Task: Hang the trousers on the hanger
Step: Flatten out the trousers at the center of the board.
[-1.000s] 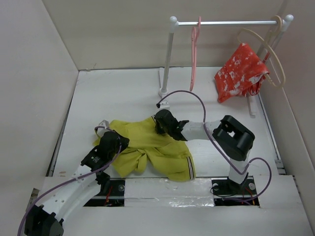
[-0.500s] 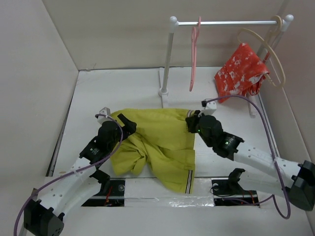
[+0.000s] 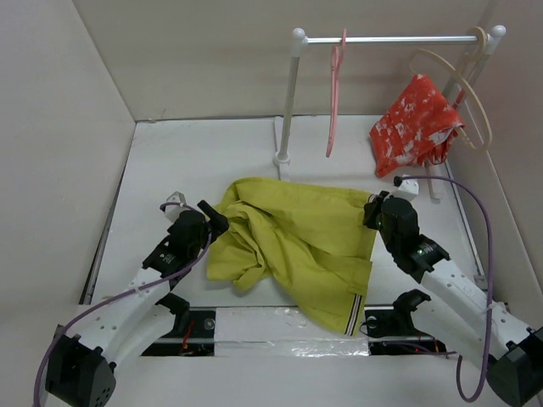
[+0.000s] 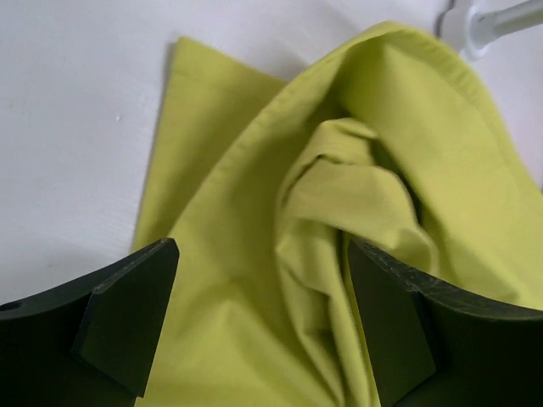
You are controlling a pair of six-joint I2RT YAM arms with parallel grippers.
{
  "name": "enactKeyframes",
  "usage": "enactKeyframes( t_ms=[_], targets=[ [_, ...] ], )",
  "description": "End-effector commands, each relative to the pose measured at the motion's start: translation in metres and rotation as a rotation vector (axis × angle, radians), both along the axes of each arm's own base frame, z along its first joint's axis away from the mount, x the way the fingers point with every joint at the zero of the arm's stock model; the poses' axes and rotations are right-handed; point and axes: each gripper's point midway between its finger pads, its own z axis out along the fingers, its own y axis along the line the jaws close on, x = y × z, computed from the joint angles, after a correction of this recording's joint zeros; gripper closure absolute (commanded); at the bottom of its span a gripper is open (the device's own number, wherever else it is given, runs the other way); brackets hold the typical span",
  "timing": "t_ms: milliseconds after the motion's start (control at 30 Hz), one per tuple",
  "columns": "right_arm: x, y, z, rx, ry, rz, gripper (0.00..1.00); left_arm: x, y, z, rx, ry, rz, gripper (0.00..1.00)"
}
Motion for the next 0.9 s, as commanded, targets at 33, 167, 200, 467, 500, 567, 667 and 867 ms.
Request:
enactKeyframes(
  t_ms=[33, 167, 200, 467, 500, 567, 667, 867],
  targets=[
    [0.012, -0.015, 0.023, -0.004, -0.05, -0.011, 1.0, -0.019, 0.002, -0.032, -0.006, 0.107, 0.001, 0.27],
    [0.02, -0.021, 0.024, 0.0, -0.059, -0.008, 1.0, -0.036, -0.005, -0.049, -0.061, 0.161, -0.036, 0.42],
    [0.022, -0.02, 0.025, 0.004, -0.064, 0.003, 1.0, -0.042, -0.005, -0.055, -0.07, 0.176, -0.043, 0.43],
    [0.03, -0.029, 0.029, 0.006, -0.067, 0.0, 1.0, -0.057, -0.009, -0.068, -0.029, 0.247, -0.053, 0.48],
    [0.03, -0.028, 0.028, 0.006, -0.064, 0.001, 1.0, -0.057, -0.01, -0.069, -0.03, 0.254, -0.057, 0.54],
    [0.031, -0.032, 0.028, 0.004, -0.067, -0.009, 1.0, -0.056, -0.012, -0.068, -0.029, 0.248, -0.067, 0.79],
    [0.031, -0.03, 0.027, 0.005, -0.067, -0.001, 1.0, -0.047, -0.011, -0.052, -0.028, 0.198, -0.053, 1.0],
    [0.025, -0.025, 0.043, 0.016, -0.078, 0.039, 1.0, 0.011, 0.025, 0.114, 0.048, -0.181, 0.137, 1.0]
  ],
)
